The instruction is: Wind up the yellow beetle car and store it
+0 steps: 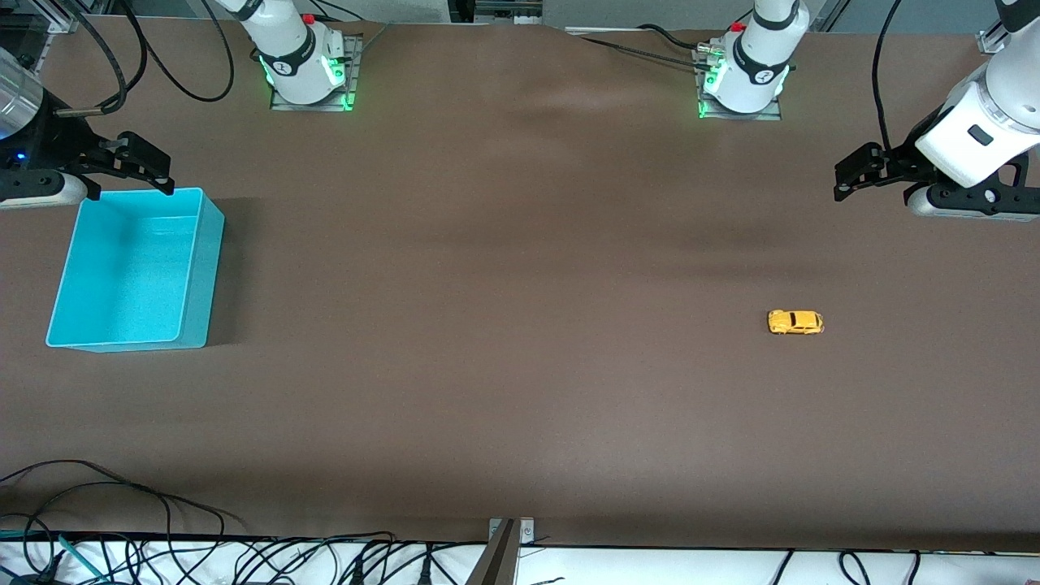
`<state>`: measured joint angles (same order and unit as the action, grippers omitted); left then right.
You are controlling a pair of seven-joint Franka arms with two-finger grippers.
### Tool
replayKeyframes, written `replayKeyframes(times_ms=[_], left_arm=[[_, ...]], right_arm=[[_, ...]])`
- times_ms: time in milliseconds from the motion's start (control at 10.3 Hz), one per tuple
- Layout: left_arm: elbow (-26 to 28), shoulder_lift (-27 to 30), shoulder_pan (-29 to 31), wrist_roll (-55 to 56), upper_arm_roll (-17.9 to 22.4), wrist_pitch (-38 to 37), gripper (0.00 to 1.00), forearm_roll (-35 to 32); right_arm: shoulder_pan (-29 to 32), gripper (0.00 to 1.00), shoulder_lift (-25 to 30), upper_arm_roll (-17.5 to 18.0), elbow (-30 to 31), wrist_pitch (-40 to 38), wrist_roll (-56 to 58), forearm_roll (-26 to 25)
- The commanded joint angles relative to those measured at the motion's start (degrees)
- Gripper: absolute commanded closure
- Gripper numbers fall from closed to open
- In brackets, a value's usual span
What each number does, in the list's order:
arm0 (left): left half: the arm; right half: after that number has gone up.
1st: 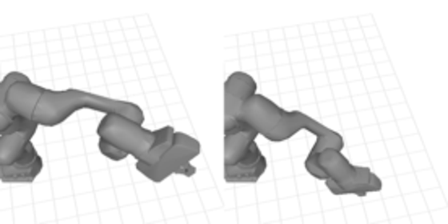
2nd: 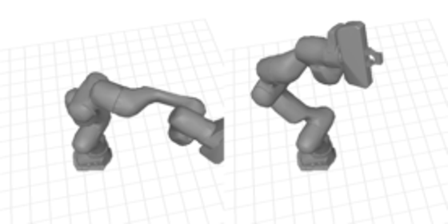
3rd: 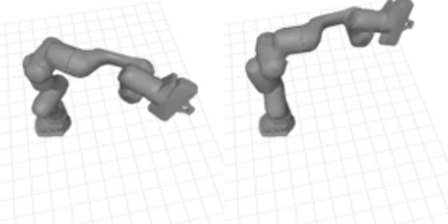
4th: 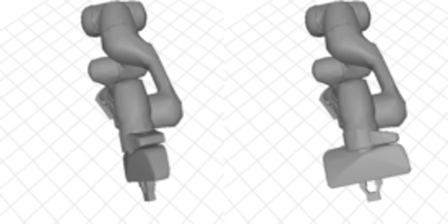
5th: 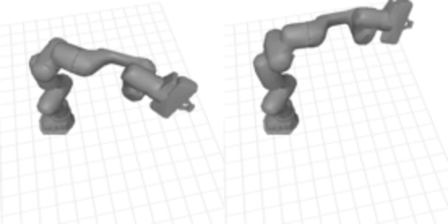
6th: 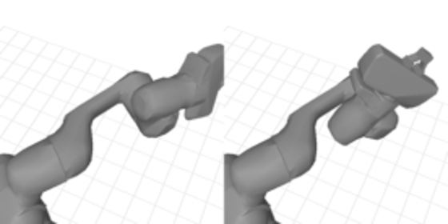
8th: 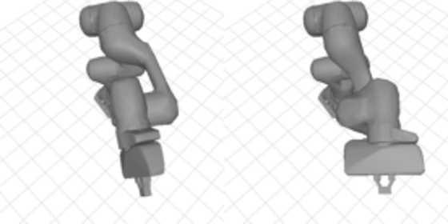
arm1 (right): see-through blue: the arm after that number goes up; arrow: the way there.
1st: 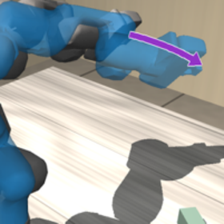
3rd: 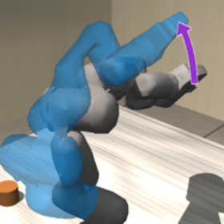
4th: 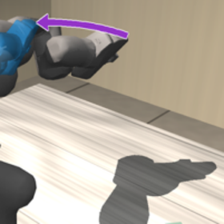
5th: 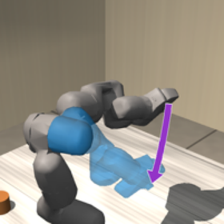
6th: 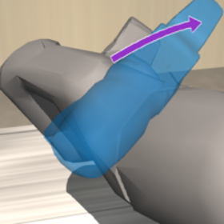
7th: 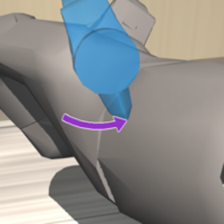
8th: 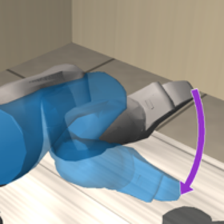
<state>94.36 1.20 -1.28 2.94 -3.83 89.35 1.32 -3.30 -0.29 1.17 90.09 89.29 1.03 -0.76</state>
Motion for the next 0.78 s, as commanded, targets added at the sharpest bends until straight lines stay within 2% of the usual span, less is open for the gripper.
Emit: replayKeyframes(times_ms=[0, 681], left_arm=[[-1.98, -0.85, 0.31, -1.26, -0.12, -1.55, 0.00, -1.06], [-1.98, -0.85, 0.40, -1.35, -0.12, -1.55, 0.00, -1.06]], right_arm=[[0.04, 0.00, -0.15, -0.20, -1.23, -1.22, 0.38, -1.17], [-0.22, 0.00, -0.94, 0.06, -1.41, -0.52, 0.03, -1.26]])
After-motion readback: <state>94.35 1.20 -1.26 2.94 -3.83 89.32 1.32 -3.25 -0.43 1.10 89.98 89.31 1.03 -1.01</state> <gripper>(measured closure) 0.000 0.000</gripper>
